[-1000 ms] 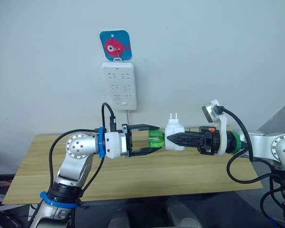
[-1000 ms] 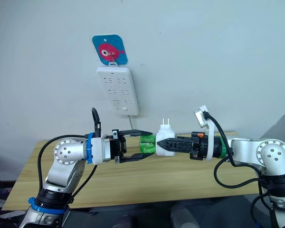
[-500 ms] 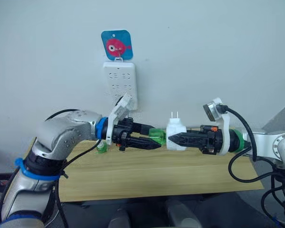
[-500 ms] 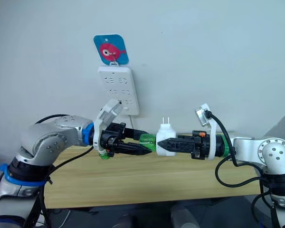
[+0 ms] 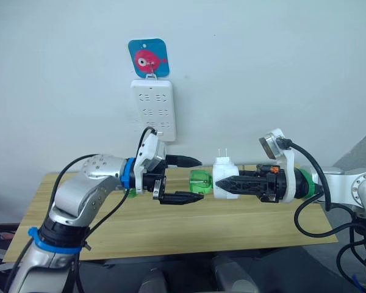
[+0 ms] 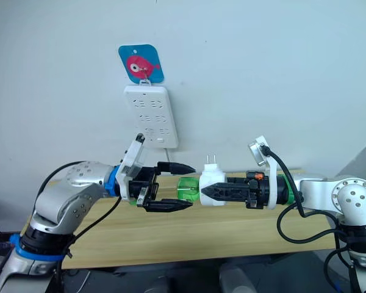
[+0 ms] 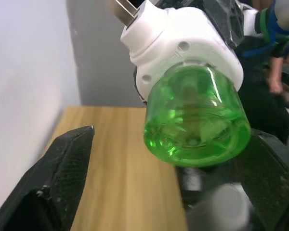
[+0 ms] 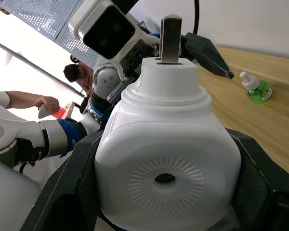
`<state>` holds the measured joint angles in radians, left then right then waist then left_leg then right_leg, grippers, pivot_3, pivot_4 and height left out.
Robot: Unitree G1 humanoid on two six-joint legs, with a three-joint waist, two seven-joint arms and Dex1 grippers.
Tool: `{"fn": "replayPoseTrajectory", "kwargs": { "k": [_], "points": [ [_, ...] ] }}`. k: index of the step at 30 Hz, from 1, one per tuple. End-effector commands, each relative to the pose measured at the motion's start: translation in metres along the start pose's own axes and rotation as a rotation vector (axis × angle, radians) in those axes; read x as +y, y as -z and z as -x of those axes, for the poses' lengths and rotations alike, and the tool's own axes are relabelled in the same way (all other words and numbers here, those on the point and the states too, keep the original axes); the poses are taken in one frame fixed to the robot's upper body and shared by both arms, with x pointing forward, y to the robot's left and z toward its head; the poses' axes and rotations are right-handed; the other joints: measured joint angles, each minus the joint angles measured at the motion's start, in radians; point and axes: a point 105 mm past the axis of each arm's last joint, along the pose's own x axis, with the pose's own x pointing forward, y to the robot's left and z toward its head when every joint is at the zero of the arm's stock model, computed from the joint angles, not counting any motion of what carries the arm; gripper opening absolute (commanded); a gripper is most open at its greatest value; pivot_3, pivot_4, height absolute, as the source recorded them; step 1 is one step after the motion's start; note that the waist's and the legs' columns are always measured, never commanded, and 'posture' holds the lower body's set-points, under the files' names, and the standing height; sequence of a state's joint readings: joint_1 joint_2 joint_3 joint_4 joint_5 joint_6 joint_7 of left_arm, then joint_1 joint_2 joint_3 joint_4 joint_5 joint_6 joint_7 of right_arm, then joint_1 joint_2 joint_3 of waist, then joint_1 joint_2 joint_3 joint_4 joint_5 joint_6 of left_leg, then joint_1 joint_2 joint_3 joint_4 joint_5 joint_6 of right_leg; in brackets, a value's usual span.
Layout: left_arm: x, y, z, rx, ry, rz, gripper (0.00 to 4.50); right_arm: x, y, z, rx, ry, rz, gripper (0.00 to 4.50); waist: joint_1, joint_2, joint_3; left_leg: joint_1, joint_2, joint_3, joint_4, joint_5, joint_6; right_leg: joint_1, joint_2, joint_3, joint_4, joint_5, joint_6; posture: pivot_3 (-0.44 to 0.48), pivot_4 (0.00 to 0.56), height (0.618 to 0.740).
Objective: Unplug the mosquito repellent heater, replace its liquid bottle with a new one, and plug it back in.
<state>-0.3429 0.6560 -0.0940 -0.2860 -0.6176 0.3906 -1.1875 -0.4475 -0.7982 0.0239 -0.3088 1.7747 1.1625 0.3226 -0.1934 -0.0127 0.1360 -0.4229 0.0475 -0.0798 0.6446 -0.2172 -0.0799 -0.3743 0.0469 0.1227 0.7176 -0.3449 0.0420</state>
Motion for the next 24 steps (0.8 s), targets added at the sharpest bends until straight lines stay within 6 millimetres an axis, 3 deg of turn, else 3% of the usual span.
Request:
{"fn": "replayPoseTrajectory", "kwargs": {
  "k": [1, 7, 15, 18, 23, 24],
  "points": [
    [-0.010, -0.011, 0.005, -0.047, -0.024, -0.262, 4.50, 0.007, -0.006, 0.002, -0.026, -0.024, 0.022, 3.04, 0.000, 0.000, 0.000, 0.000, 0.000, 0.000, 0.000, 0.000, 0.000, 0.000, 0.000, 0.000, 0.000, 0.000, 0.000, -0.187, 0.080, 0.704],
    [-0.011, -0.023, -0.002, -0.152, -0.081, -0.610, 4.50, 0.004, -0.008, 0.002, -0.031, -0.013, 0.022, 3.04, 0.013, 0.000, 0.000, 0.000, -0.001, 0.001, 0.001, 0.000, 0.000, 0.001, 0.000, 0.001, 0.000, 0.000, 0.000, -0.180, 0.080, 0.704],
    [-0.015, -0.015, -0.011, -0.142, -0.054, -0.640, 4.50, 0.003, -0.008, 0.001, -0.034, -0.011, 0.024, 3.04, 0.006, 0.000, 0.000, 0.000, 0.000, 0.001, 0.001, 0.000, 0.000, 0.000, 0.000, 0.001, 0.000, 0.001, 0.001, -0.181, 0.079, 0.704],
    [-0.014, -0.013, -0.011, -0.134, -0.056, -0.639, 3.92, 0.004, -0.008, 0.001, -0.036, -0.011, 0.025, 3.04, 0.003, 0.000, 0.000, 0.000, 0.000, 0.001, 0.001, 0.000, 0.000, 0.001, 0.000, 0.001, 0.000, 0.001, 0.001, -0.183, 0.081, 0.704],
    [-0.009, -0.019, -0.013, -0.135, -0.066, -0.613, 2.35, 0.004, -0.008, 0.000, -0.037, -0.013, 0.027, 3.04, 0.001, 0.000, 0.000, 0.000, 0.000, 0.001, 0.001, 0.000, 0.000, 0.001, 0.000, 0.001, 0.000, 0.001, 0.001, -0.184, 0.081, 0.704],
    [-0.006, -0.021, -0.013, -0.140, -0.085, -0.572, 2.23, 0.005, -0.008, 0.000, -0.037, -0.014, 0.028, 3.04, 0.001, 0.000, 0.000, 0.000, 0.000, 0.001, 0.001, 0.000, 0.000, 0.001, 0.000, 0.001, 0.000, 0.001, 0.001, -0.184, 0.081, 0.704]
  ]
}}
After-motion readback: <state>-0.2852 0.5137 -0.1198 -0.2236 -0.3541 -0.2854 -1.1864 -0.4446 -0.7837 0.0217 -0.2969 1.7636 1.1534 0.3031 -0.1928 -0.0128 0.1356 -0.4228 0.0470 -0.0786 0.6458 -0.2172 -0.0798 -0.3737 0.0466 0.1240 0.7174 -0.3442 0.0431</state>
